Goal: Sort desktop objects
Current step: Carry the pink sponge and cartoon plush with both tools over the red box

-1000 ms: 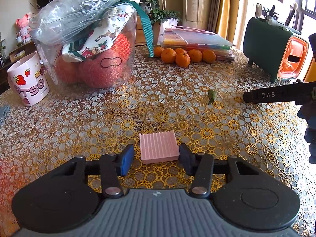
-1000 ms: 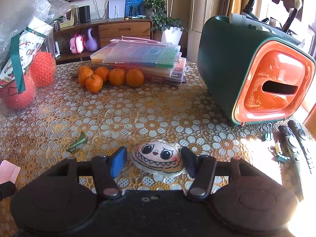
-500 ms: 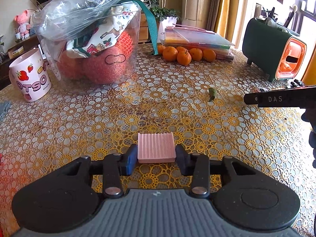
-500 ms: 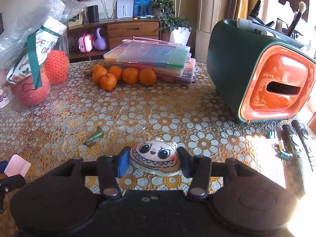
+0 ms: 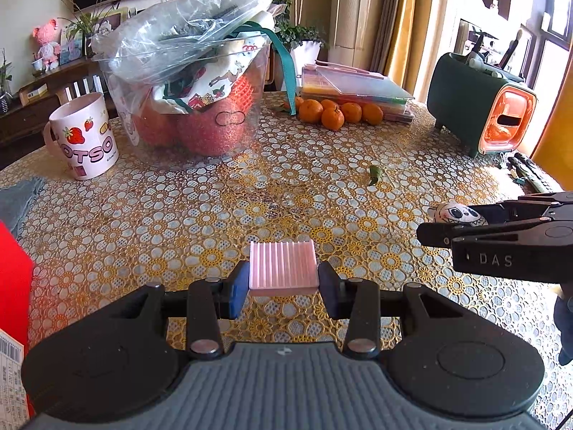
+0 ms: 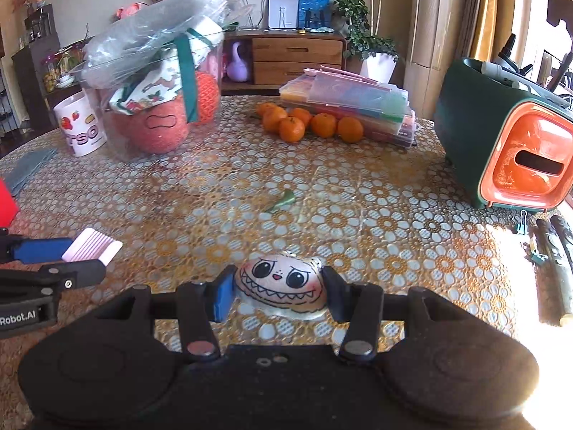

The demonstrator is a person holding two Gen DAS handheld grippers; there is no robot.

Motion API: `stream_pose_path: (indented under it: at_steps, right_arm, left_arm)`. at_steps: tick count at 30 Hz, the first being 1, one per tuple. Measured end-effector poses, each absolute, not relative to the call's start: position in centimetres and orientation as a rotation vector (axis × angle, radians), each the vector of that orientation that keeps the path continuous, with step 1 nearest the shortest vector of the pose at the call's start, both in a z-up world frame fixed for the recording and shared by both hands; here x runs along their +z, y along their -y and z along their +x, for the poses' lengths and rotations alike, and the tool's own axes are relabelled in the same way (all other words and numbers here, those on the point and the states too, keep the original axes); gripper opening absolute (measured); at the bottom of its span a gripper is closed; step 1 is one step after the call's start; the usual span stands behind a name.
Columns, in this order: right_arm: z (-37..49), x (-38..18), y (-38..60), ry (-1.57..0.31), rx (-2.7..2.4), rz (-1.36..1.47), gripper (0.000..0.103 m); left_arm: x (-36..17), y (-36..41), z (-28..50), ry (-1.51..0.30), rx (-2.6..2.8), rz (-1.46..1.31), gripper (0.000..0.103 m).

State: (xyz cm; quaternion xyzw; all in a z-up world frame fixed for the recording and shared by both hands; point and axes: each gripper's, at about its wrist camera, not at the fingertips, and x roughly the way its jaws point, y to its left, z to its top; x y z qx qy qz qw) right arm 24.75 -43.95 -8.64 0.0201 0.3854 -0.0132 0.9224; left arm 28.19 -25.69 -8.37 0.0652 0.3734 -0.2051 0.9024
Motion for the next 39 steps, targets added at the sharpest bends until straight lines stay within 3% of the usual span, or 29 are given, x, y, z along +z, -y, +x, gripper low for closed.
stream_pose_path:
  at_steps: [39]
  right_arm:
    - [12.2,2.1,24.0,-0.68,0.32,-0.031,0.049]
  left_arm:
    - [2.2,6.1,16.9,-0.707,-0.343,0.061,0.04]
